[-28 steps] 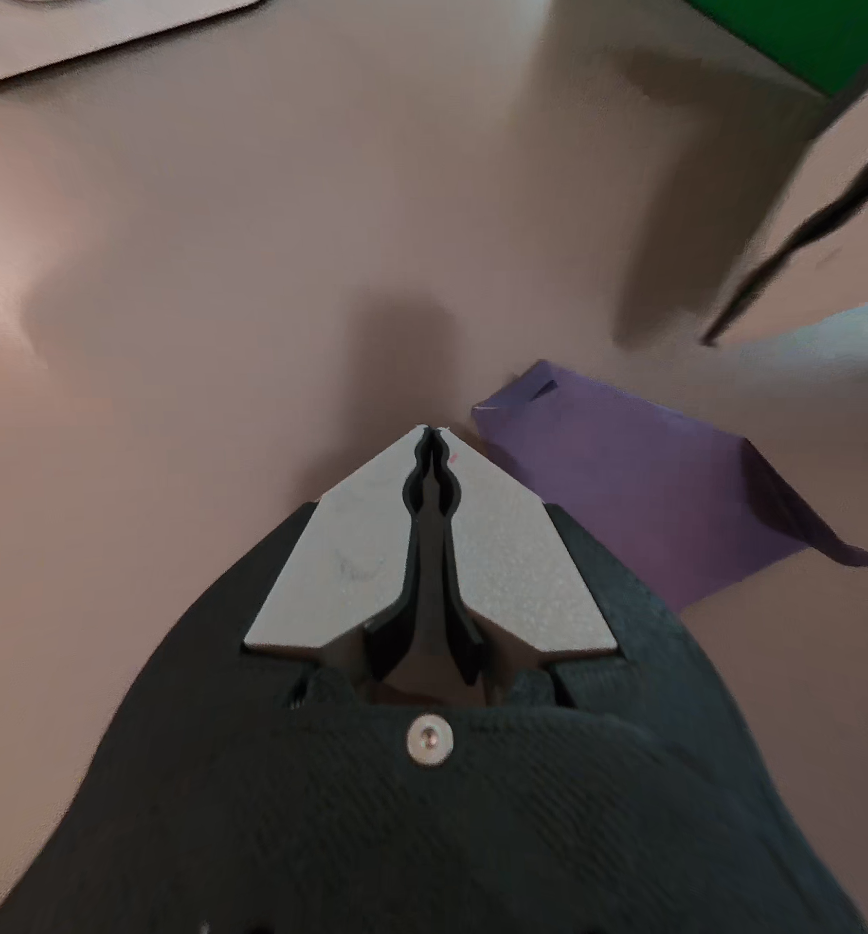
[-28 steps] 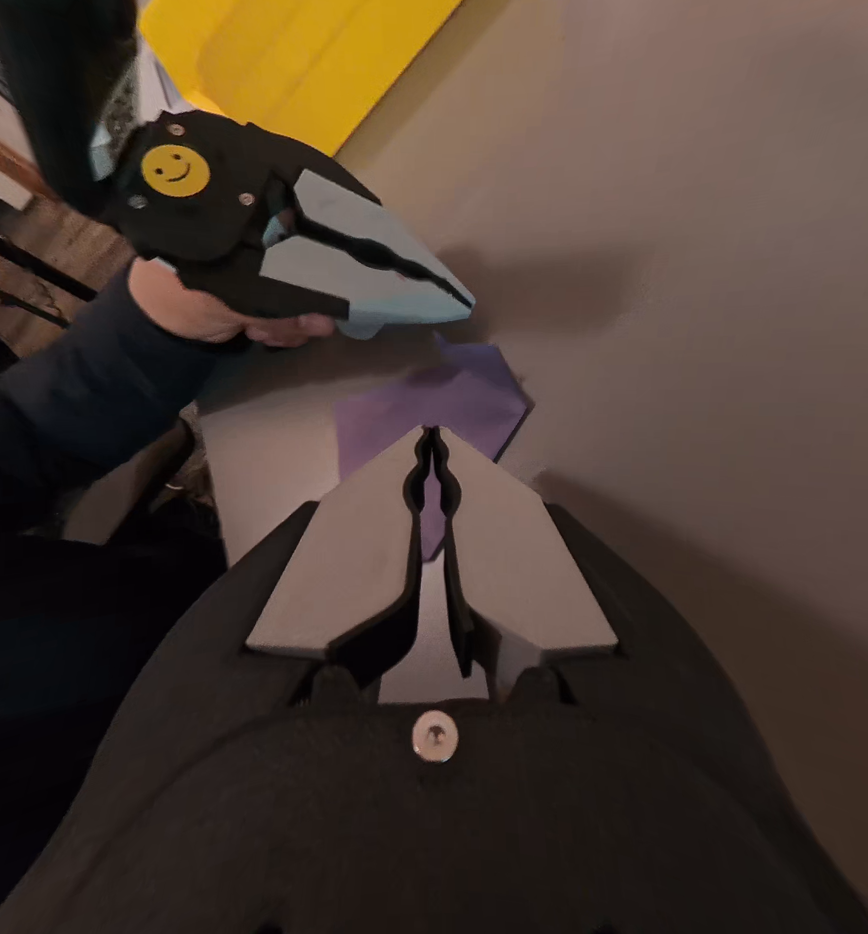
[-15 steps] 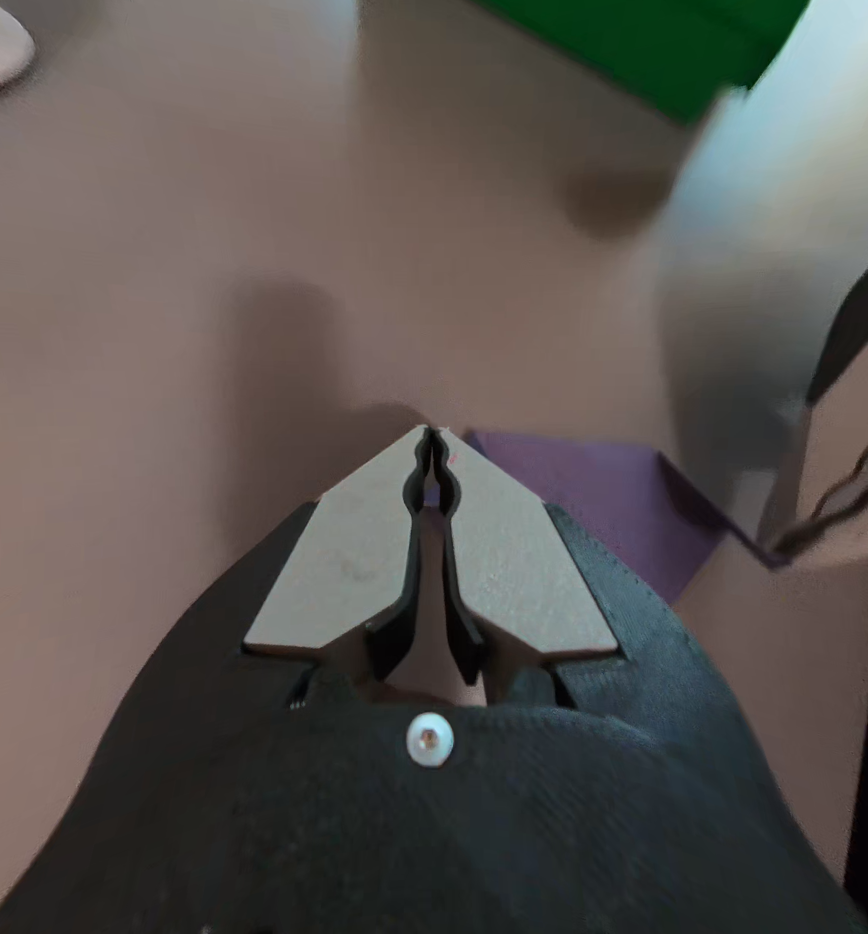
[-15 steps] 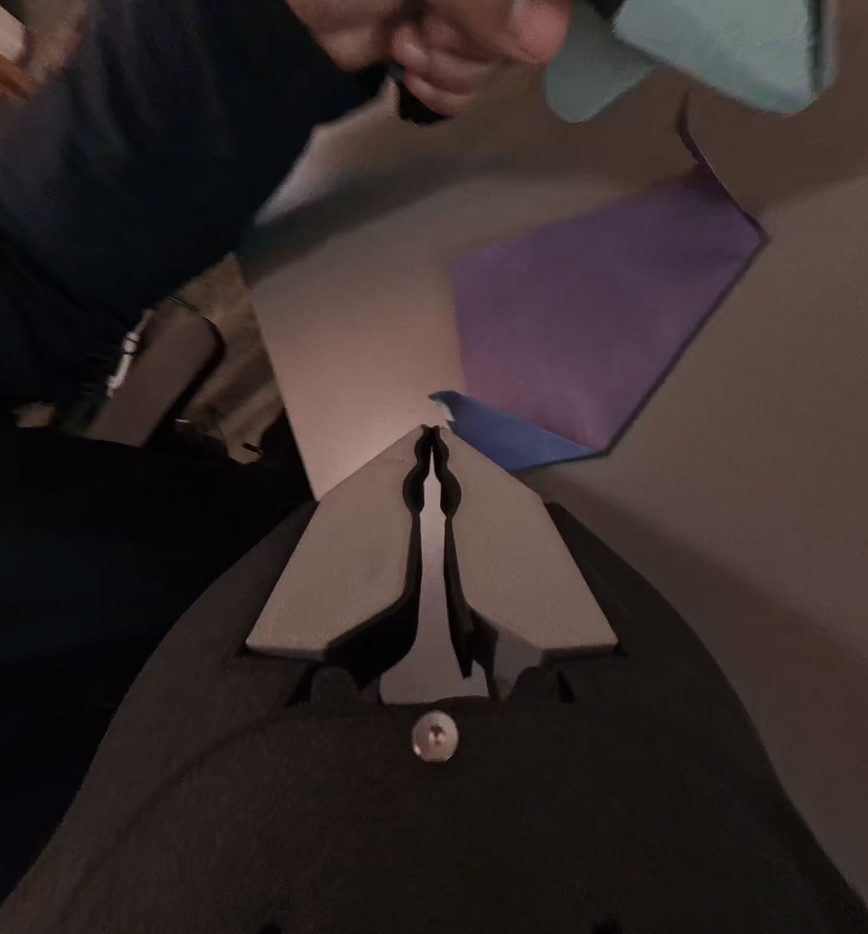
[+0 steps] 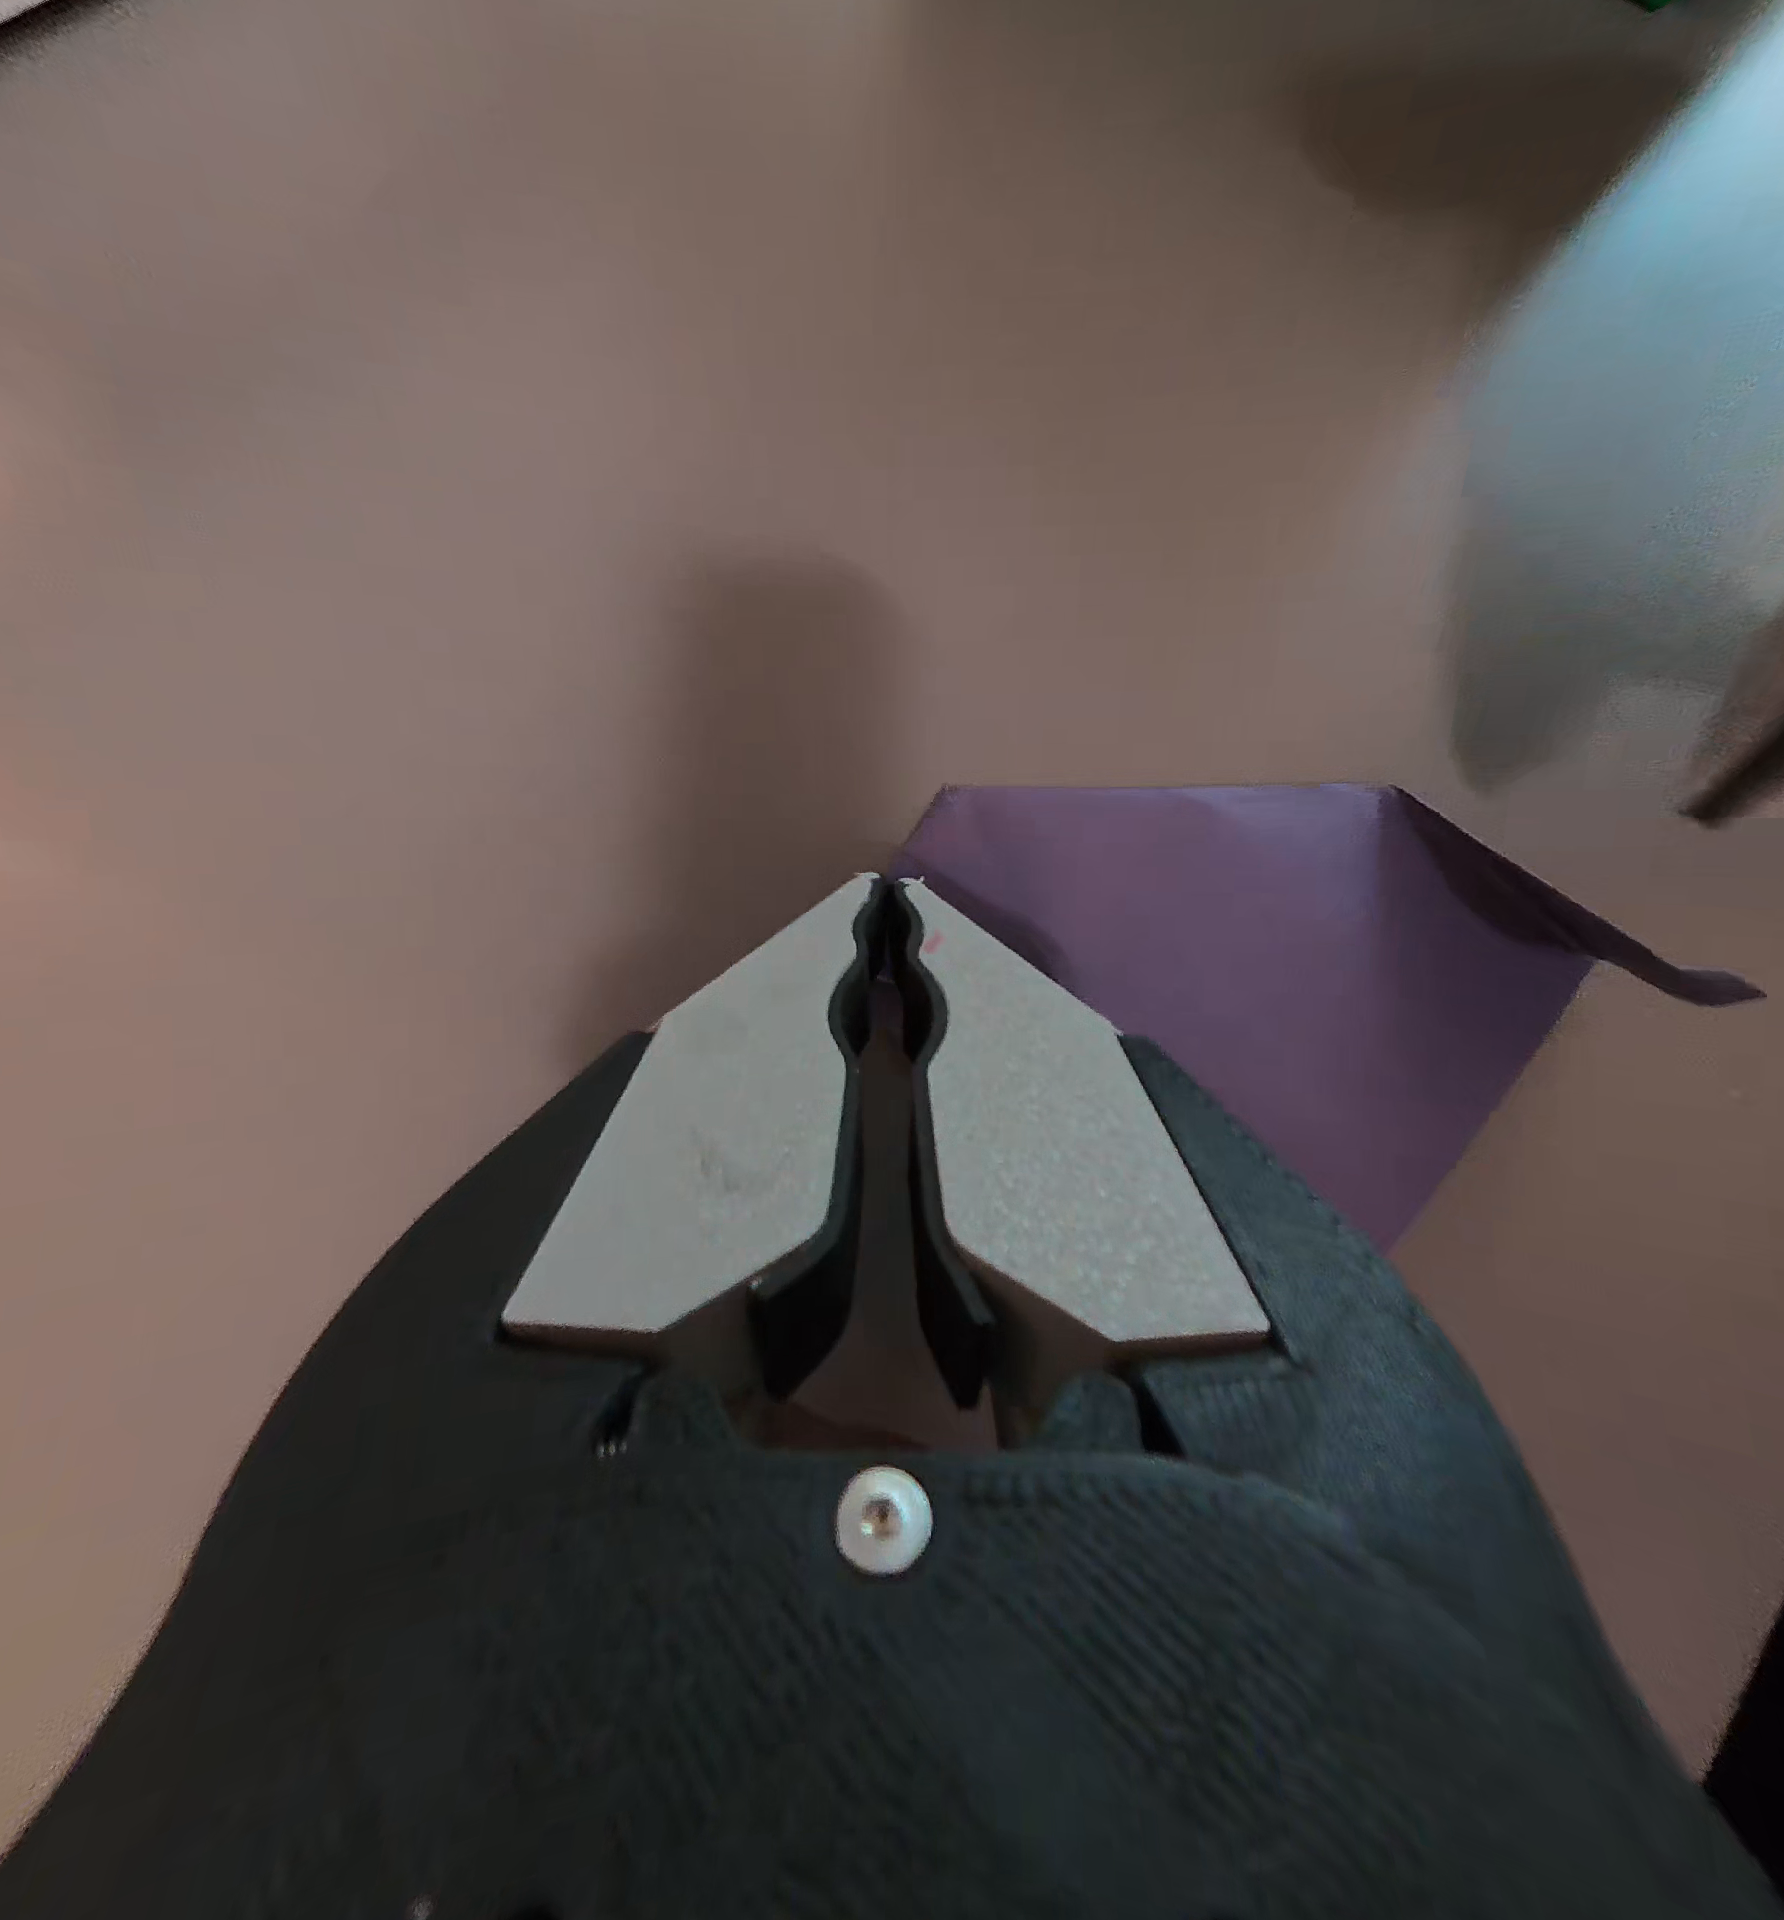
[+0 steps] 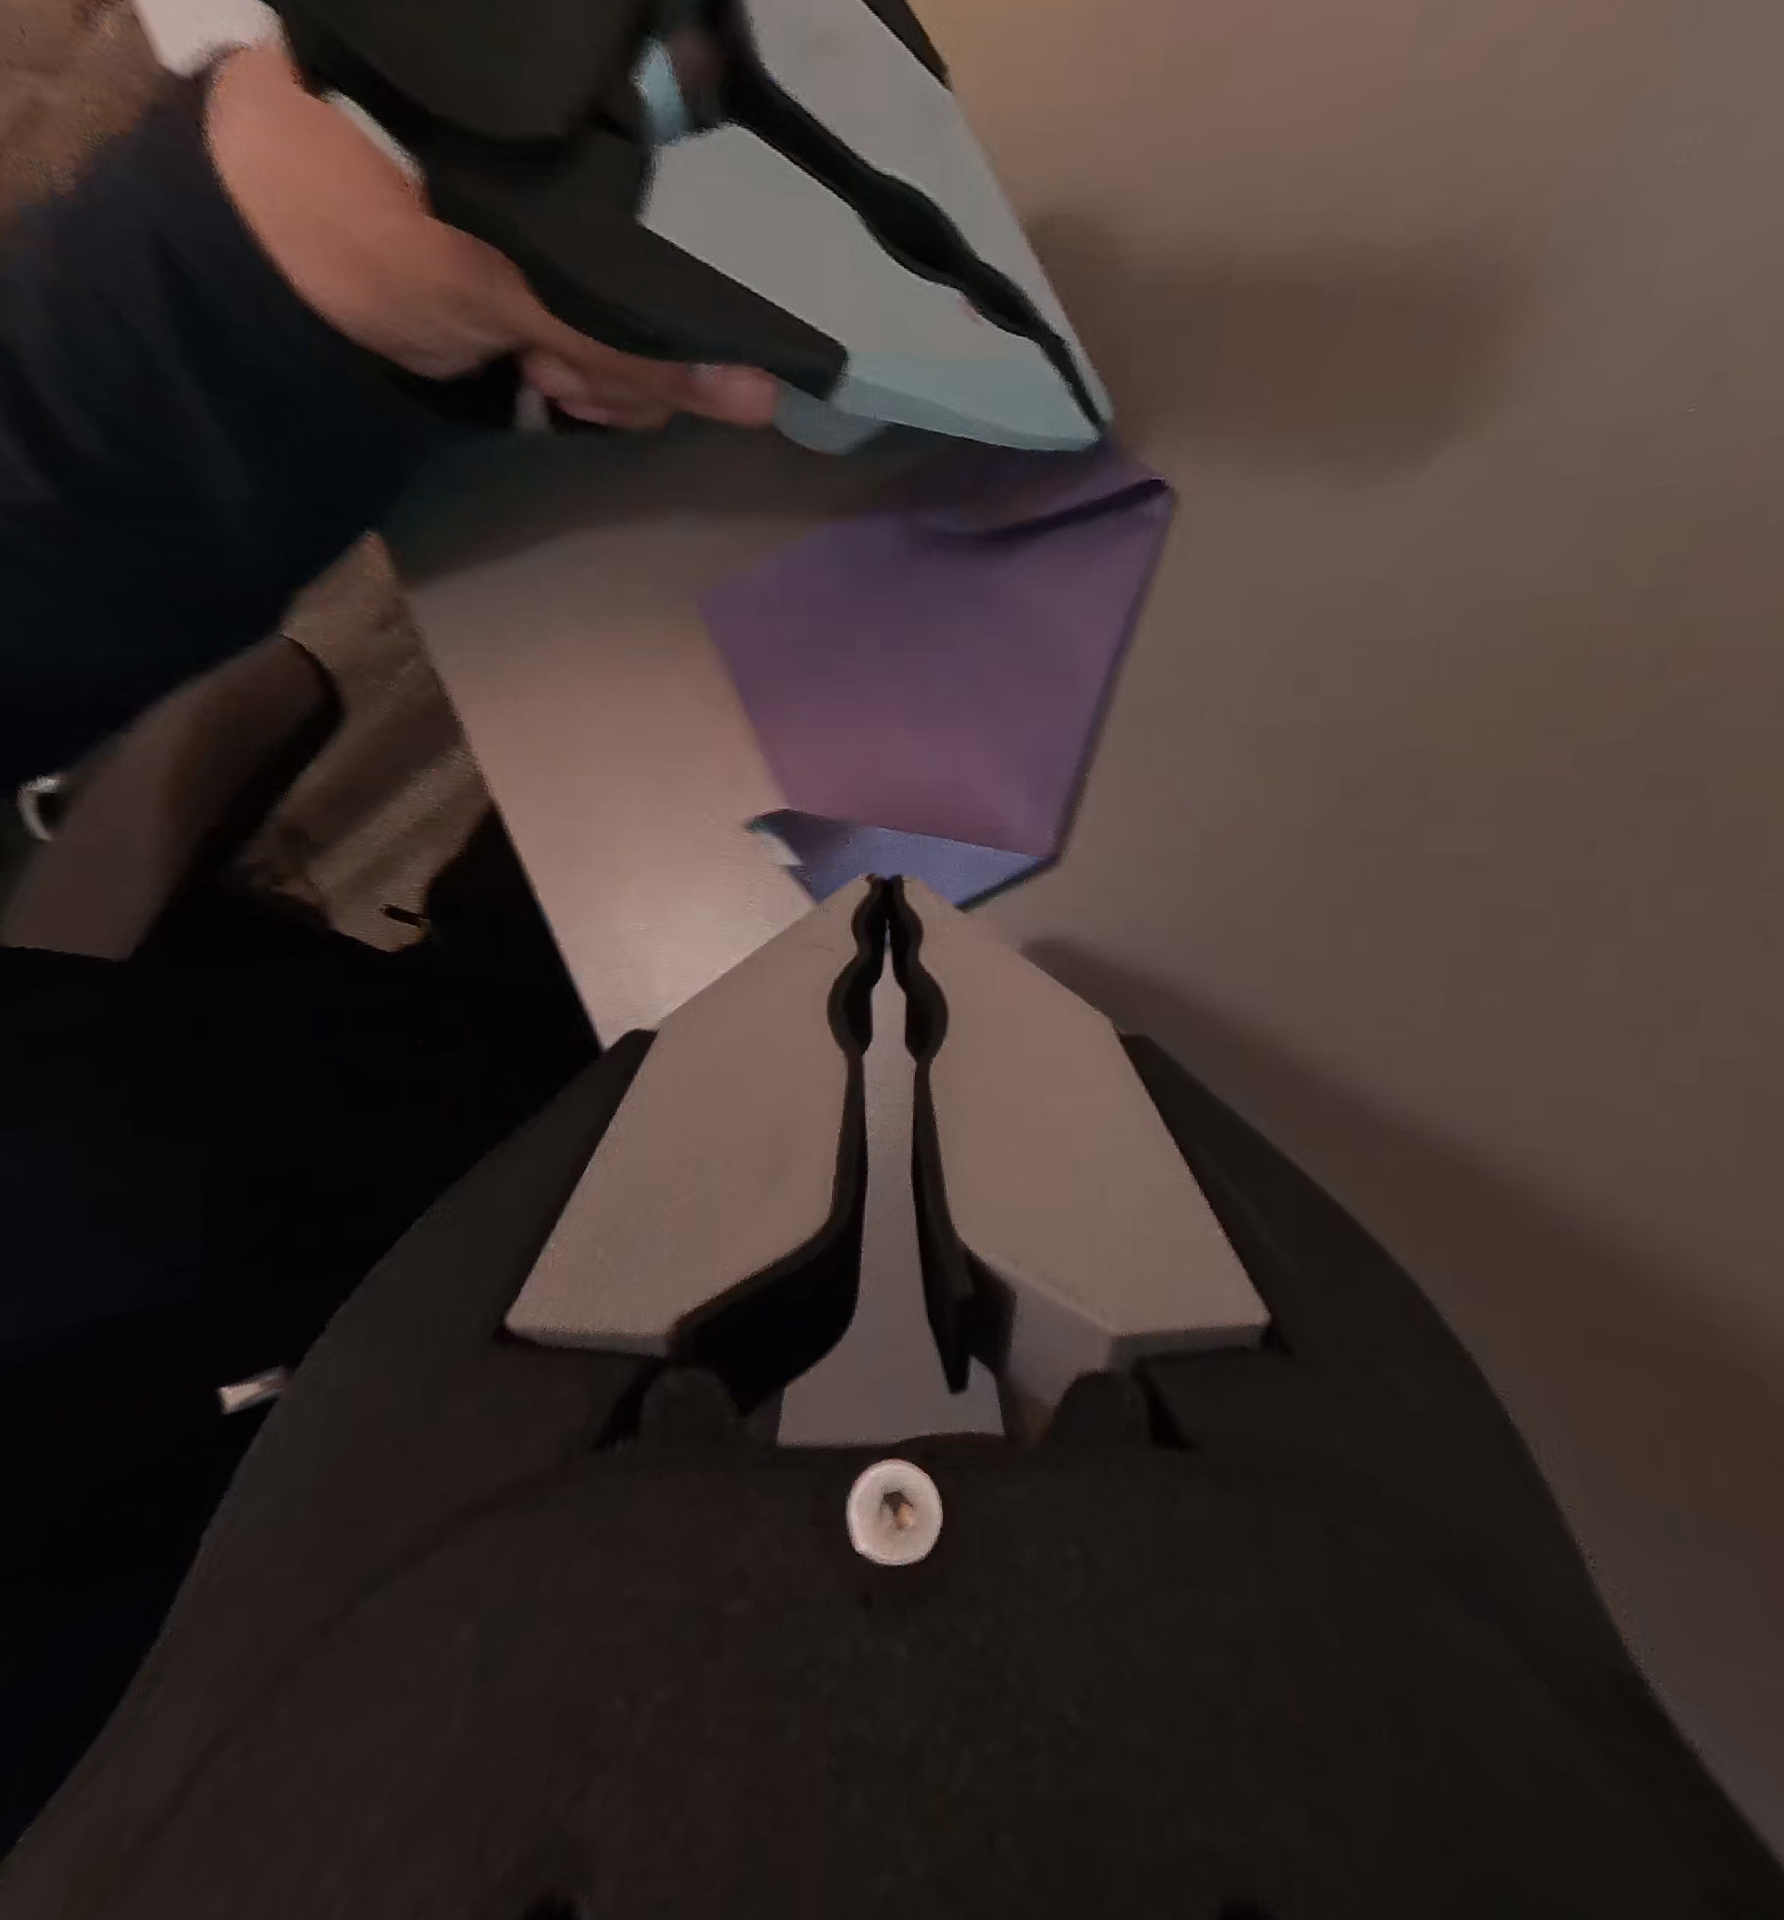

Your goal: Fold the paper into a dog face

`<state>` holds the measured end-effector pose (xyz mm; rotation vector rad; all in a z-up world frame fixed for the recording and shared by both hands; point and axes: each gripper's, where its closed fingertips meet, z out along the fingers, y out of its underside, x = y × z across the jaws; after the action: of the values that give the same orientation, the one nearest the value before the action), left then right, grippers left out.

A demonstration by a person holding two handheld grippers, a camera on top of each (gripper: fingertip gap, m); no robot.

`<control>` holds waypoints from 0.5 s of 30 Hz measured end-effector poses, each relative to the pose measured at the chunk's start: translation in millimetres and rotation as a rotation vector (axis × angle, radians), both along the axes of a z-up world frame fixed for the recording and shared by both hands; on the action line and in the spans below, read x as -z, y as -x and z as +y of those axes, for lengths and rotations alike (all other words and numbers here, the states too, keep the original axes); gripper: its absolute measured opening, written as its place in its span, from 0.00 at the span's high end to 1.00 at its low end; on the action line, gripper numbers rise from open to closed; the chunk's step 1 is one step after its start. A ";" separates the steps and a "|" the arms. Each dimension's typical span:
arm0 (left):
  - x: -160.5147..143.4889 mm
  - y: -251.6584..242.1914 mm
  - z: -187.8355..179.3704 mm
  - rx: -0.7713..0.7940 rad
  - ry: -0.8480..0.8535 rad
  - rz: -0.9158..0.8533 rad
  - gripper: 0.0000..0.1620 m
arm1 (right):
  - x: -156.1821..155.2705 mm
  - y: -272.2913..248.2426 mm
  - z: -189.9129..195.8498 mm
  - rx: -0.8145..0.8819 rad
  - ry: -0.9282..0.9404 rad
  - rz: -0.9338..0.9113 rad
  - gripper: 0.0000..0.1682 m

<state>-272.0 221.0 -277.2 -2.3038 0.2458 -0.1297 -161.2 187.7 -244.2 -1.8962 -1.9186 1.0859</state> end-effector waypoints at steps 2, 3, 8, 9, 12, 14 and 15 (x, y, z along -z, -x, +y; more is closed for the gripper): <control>0.2 2.3 0.3 -0.024 -0.003 0.023 1.00 | 5.4 1.3 -11.4 -0.015 0.000 -0.012 1.00; 0.2 3.2 0.3 -0.038 -0.004 0.031 1.00 | 12.9 2.6 -13.8 -0.017 -0.015 -0.035 1.00; 0.2 11.7 -6.1 -0.111 -0.008 0.073 1.00 | 34.7 12.1 -6.9 -0.004 -0.064 -0.100 1.00; 0.1 13.5 -8.5 -0.124 -0.008 0.069 1.00 | 35.0 12.7 -0.8 -0.003 -0.112 -0.113 1.00; -1.4 13.5 -14.8 -0.143 -0.011 0.023 1.00 | 35.8 14.3 24.7 0.006 -0.315 -0.170 1.00; -1.5 12.6 -18.0 -0.146 -0.010 0.013 1.00 | 36.2 19.9 37.2 0.012 -0.370 -0.193 1.00; -1.5 12.3 -18.8 -0.148 -0.011 0.015 1.00 | 36.2 23.6 42.6 0.015 -0.381 -0.198 1.00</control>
<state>-284.3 202.2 -275.8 -2.3035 0.0829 -0.0357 -184.8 230.4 -280.3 -1.8480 -2.0324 0.4931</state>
